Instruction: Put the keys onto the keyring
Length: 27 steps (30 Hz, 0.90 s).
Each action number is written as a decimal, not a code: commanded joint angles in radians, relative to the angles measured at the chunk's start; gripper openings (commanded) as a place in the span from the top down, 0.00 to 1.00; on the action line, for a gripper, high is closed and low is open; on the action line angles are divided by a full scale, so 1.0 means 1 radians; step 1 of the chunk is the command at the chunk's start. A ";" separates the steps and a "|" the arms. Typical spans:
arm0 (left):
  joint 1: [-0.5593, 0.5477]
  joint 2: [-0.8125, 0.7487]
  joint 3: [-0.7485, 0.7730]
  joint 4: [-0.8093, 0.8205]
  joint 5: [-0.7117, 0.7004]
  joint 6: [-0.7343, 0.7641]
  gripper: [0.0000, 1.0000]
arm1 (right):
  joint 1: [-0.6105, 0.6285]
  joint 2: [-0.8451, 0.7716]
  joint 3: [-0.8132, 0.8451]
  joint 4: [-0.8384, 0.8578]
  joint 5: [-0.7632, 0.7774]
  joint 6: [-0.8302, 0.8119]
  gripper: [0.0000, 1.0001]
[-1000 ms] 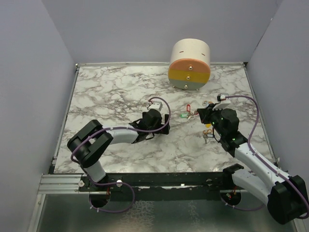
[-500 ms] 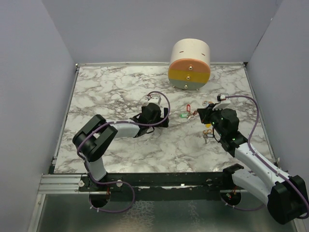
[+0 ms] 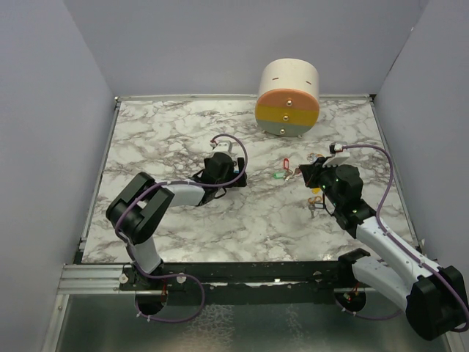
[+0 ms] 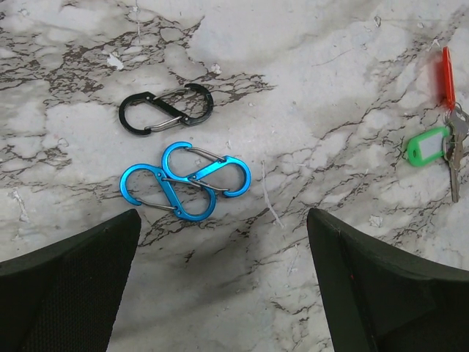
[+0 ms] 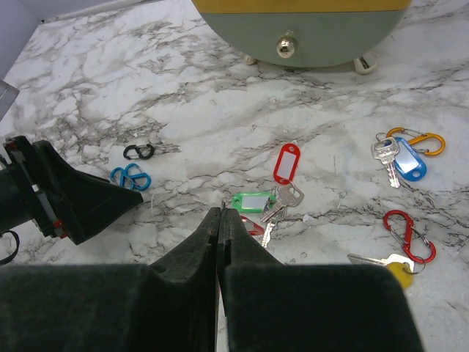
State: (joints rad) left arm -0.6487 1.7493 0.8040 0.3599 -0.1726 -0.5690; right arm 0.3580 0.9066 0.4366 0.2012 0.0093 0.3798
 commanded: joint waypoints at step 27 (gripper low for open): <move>0.016 0.145 0.115 0.005 0.093 0.048 0.01 | -0.005 -0.006 0.013 0.011 -0.013 -0.002 0.99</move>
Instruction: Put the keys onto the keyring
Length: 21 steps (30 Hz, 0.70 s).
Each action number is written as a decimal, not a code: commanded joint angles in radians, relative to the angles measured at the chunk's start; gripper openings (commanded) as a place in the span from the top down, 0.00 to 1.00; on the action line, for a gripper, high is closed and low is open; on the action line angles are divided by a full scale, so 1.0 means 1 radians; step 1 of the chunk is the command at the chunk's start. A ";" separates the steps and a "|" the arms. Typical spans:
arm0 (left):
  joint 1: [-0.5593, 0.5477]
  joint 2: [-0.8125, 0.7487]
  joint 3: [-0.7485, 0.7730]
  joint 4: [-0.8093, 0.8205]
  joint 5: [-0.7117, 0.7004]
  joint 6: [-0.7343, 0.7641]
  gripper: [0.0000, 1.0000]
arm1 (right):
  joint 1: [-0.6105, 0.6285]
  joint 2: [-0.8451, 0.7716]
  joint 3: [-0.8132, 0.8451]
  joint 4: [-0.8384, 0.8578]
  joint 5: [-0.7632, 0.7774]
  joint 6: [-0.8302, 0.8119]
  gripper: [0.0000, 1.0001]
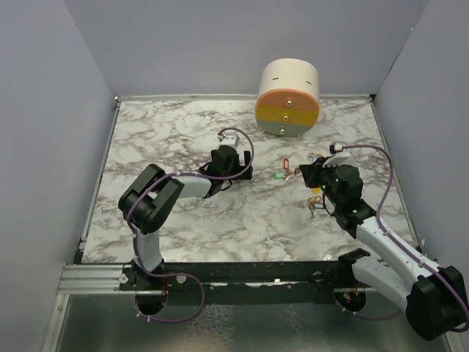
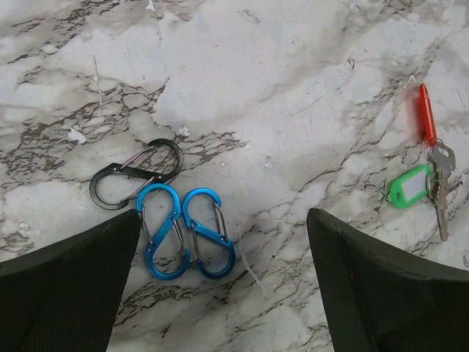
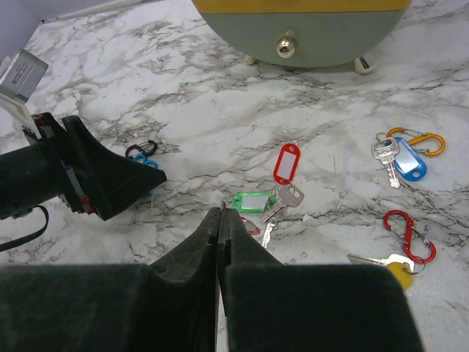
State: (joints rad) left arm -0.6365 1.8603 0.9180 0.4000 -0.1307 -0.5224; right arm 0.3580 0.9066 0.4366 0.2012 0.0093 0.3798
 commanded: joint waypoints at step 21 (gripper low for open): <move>0.004 -0.035 -0.118 -0.082 -0.158 -0.008 0.09 | -0.006 -0.007 0.012 0.014 -0.017 0.002 0.99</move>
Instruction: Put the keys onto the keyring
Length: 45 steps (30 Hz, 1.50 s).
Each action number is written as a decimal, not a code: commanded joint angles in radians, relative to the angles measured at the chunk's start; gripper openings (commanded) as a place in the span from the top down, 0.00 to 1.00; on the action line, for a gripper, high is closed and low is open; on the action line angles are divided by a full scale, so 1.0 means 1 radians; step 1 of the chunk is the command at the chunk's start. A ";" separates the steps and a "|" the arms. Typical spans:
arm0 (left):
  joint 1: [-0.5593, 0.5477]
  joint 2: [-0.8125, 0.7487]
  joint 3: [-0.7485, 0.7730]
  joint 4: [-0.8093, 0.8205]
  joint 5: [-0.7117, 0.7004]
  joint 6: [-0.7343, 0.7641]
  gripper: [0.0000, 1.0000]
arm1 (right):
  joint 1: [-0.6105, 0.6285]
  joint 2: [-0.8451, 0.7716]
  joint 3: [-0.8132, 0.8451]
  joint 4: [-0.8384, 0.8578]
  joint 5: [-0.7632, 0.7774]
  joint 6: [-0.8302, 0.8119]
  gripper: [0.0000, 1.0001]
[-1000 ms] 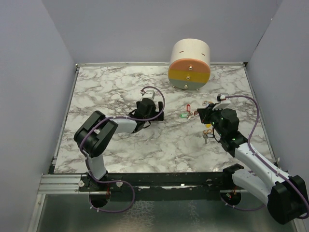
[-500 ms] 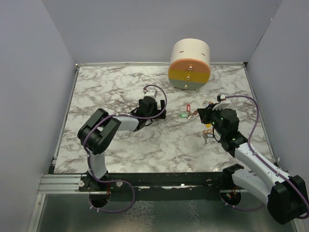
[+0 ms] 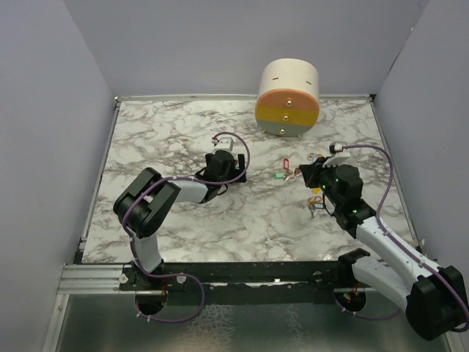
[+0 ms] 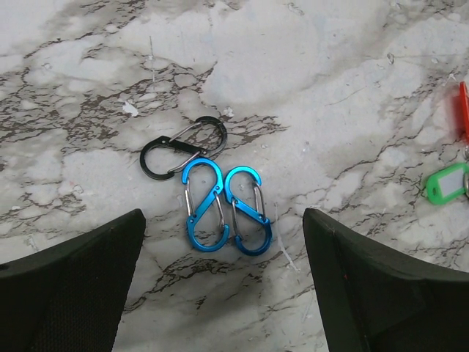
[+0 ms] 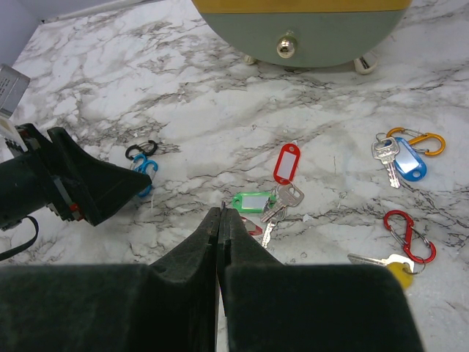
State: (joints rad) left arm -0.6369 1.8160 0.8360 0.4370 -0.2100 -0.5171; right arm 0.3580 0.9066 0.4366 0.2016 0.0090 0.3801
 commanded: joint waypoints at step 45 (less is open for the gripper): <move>0.022 0.066 -0.005 -0.159 -0.152 -0.037 0.31 | -0.006 -0.009 0.012 0.014 -0.014 -0.001 0.99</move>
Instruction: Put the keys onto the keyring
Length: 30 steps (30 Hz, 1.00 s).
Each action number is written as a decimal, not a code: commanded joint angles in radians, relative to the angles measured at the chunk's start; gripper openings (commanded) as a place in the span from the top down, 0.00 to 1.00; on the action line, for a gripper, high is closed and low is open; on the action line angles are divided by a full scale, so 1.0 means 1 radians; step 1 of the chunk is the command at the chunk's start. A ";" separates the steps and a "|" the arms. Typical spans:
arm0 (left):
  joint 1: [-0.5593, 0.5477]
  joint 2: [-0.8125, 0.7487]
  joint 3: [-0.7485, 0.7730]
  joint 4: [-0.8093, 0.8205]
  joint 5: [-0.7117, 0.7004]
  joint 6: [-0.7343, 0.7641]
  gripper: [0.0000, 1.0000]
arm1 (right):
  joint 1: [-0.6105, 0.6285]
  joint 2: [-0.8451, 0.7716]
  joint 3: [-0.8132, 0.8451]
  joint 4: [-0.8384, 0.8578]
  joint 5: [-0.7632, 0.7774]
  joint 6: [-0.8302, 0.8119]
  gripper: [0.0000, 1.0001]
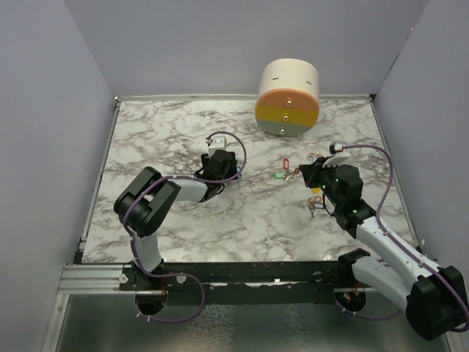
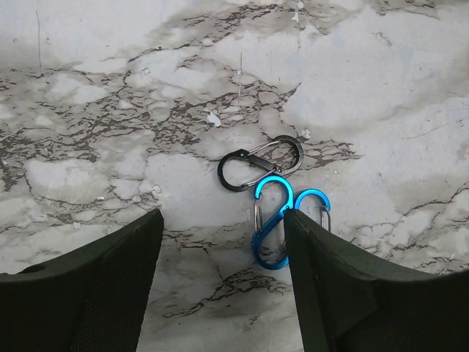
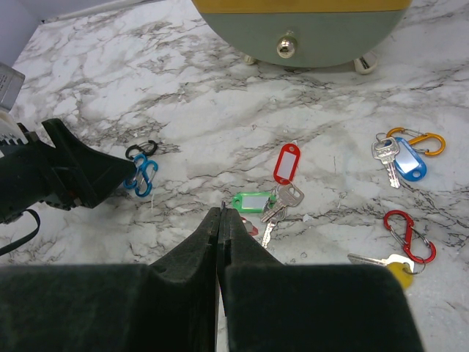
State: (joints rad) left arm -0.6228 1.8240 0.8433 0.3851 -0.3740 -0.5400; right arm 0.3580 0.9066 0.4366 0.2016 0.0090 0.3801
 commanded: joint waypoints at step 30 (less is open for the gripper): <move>-0.063 0.083 0.000 -0.147 -0.098 -0.008 0.29 | -0.006 -0.024 0.011 0.004 -0.011 0.000 0.99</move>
State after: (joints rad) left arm -0.6682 1.8519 0.8608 0.3866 -0.4690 -0.5343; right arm 0.3580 0.9062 0.4366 0.2016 0.0090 0.3801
